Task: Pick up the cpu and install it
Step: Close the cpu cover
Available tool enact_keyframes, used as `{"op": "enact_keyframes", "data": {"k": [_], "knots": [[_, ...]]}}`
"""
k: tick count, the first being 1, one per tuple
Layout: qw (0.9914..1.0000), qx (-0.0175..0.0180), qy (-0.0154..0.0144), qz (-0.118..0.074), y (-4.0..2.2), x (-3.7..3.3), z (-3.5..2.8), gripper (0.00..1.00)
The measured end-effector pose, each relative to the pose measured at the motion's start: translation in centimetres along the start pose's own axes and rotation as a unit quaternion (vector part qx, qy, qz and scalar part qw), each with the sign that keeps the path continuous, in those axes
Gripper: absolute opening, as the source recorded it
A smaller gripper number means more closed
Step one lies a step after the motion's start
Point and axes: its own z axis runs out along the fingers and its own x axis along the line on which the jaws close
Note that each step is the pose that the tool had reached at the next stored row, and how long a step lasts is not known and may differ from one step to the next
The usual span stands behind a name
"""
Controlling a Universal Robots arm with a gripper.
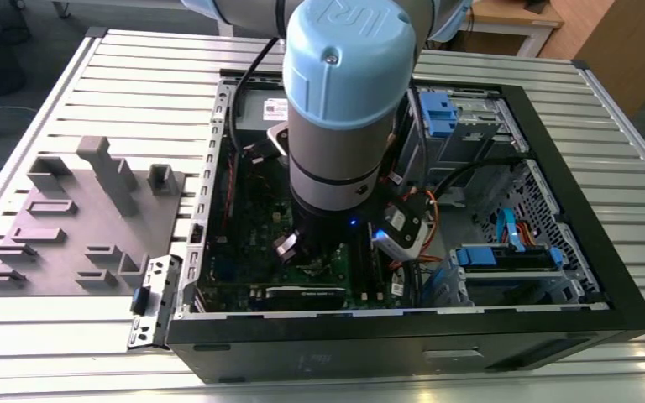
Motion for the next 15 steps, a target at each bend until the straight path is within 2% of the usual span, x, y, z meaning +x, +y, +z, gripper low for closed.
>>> {"op": "enact_keyframes", "data": {"k": [6, 15], "knots": [[1.00000, 0.0001, 0.0001, 0.000, 0.12, -0.21, -0.05, 0.11], [1.00000, -0.0004, -0.0002, 0.000, 0.42, -0.48, -0.80, 0.11]]}}
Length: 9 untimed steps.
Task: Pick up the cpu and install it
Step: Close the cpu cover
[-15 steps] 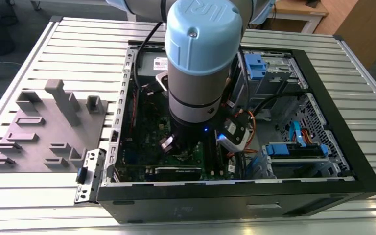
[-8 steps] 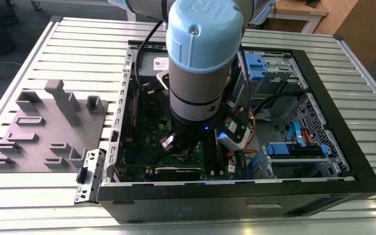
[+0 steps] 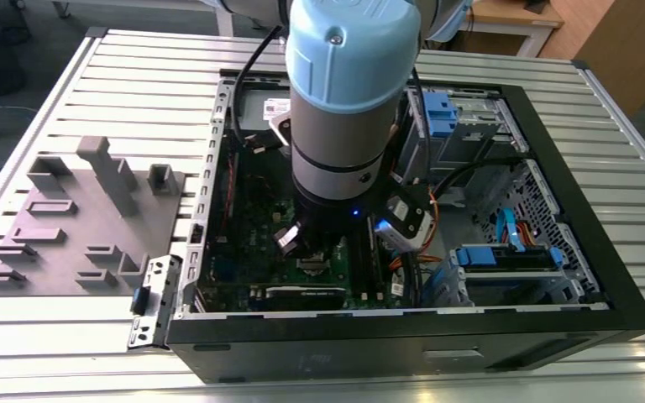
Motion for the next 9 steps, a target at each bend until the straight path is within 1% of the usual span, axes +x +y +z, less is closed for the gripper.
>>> {"op": "enact_keyframes", "data": {"k": [9], "knots": [[1.00000, -0.0001, 0.0000, 0.000, 0.08, -0.05, -0.11, 0.11]]}}
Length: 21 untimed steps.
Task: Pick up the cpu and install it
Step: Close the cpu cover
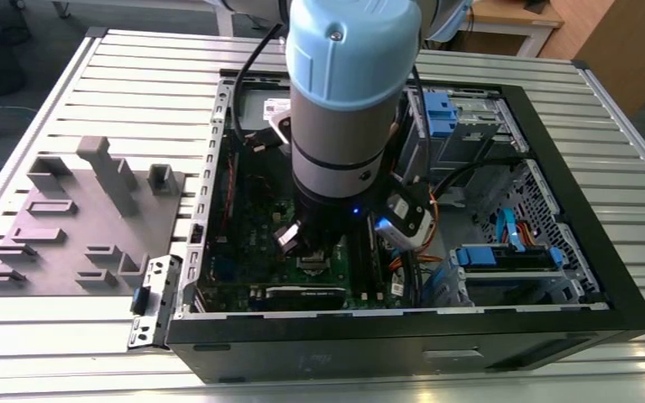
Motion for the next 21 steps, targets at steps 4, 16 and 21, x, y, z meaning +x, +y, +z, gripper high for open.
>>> {"op": "enact_keyframes", "data": {"k": [4, 16, 21], "knots": [[1.00000, -0.0001, -0.0001, 0.000, 0.06, -0.04, -0.25, 0.11], [1.00000, -0.0002, -0.0002, 0.000, 0.32, -0.28, -1.00, 0.11], [1.00000, -0.0001, -0.0001, 0.000, 0.74, -0.53, -0.97, 0.11]]}}
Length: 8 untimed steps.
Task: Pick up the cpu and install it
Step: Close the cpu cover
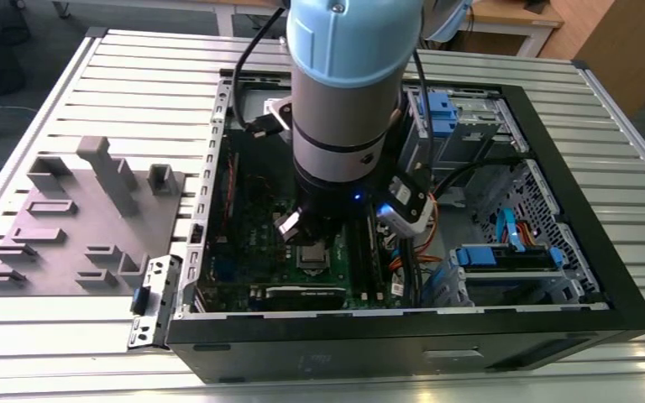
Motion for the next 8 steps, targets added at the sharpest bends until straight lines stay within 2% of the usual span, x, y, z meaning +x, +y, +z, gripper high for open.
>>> {"op": "enact_keyframes", "data": {"k": [8], "knots": [[1.00000, 0.0000, -0.0001, 0.000, 0.72, -0.43, 0.06, 0.11]]}}
